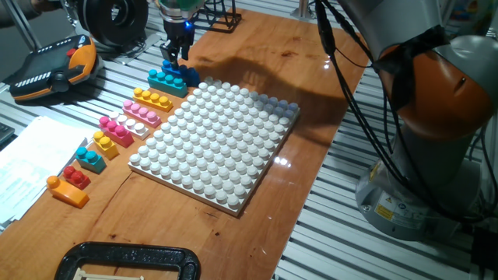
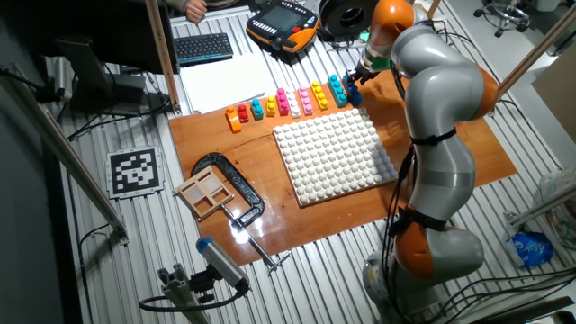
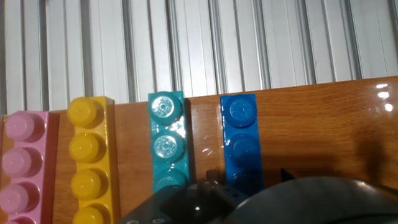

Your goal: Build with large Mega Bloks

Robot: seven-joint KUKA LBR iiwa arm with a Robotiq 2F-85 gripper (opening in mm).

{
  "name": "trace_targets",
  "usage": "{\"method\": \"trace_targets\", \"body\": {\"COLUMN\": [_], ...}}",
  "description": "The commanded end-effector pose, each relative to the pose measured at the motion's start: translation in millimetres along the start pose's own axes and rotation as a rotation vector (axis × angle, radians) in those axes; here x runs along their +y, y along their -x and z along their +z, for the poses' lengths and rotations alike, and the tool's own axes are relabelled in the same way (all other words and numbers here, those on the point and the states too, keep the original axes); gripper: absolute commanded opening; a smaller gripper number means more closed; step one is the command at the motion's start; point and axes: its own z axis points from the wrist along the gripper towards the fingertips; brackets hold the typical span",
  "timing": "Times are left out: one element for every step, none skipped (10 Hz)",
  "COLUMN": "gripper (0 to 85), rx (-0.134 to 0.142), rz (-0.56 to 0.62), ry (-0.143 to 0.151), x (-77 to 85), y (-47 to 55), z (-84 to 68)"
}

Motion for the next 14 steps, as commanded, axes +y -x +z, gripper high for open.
{"method": "trace_targets", "body": {"gripper": [51.0, 51.0, 51.0, 51.0, 51.0, 51.0, 51.0, 51.0, 51.0, 51.0, 51.0, 51.0, 51.0, 51.0], "rx": [-0.005, -0.003, 0.002, 0.029, 0.065, 0.081, 0.072, 0.062, 0.057, 0.042, 0.026, 0.031, 0.031, 0.02], "rz": [0.002, 0.003, 0.004, -0.021, -0.039, -0.032, -0.009, 0.011, 0.019, 0.024, 0.026, 0.03, 0.031, 0.031], "ry": [-0.002, -0.008, -0.012, -0.005, 0.008, 0.017, -0.001, -0.013, -0.02, -0.016, -0.027, -0.02, -0.019, -0.021], "x": [-2.0, -4.8, -5.7, -5.7, -5.7, -5.7, -5.7, -5.7, -5.7, -5.7, -5.7, -5.7, -5.7, -5.3], "y": [0.4, 1.7, 2.0, 2.0, 2.0, 2.0, 2.0, 2.0, 2.0, 2.0, 2.0, 2.0, 1.4, 2.8], "z": [-1.3, -3.6, -4.0, -4.0, -4.0, -4.0, -4.0, -4.0, -4.0, -4.0, -4.0, -4.0, -4.1, -2.6]}}
